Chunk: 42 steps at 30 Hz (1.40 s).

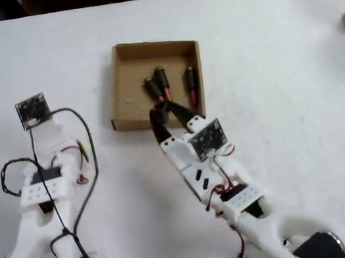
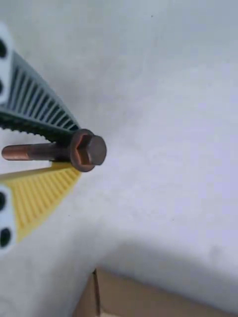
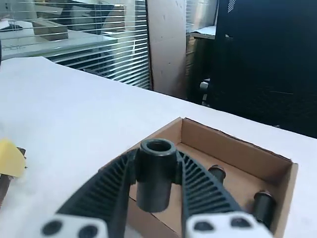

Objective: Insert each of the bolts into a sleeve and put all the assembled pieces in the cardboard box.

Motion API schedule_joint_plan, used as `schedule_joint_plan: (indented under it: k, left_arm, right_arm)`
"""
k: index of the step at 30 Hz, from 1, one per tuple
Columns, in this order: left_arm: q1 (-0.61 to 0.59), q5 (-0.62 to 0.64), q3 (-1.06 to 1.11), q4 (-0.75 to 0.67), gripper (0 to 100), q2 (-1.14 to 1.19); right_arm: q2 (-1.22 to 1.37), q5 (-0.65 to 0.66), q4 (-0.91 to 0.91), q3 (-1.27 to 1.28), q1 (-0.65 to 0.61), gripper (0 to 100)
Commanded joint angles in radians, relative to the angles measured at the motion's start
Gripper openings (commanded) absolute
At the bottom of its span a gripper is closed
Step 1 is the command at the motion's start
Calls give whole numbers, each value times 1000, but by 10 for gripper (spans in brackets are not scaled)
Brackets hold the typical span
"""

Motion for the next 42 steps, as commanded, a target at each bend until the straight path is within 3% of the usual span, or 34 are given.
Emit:
schedule_joint_plan:
  k: [1,7,14,36,42]
  left_arm:
    - [4,9,-8,-29,22,-50]
    - [4,9,-6,-29,22,-50]
    - [4,9,-6,-29,22,-50]
    - [15,9,-6,-29,22,-50]
    - [15,9,-6,-29,22,-51]
  right_arm:
    - [116,-5,-99,-106,-15,17]
    - [469,0,-570,-117,-42,17]
    - [751,2,-852,-109,-81,16]
    - [763,0,-921,160,-59,16]
    - [771,-6,-917,158,-133,16]
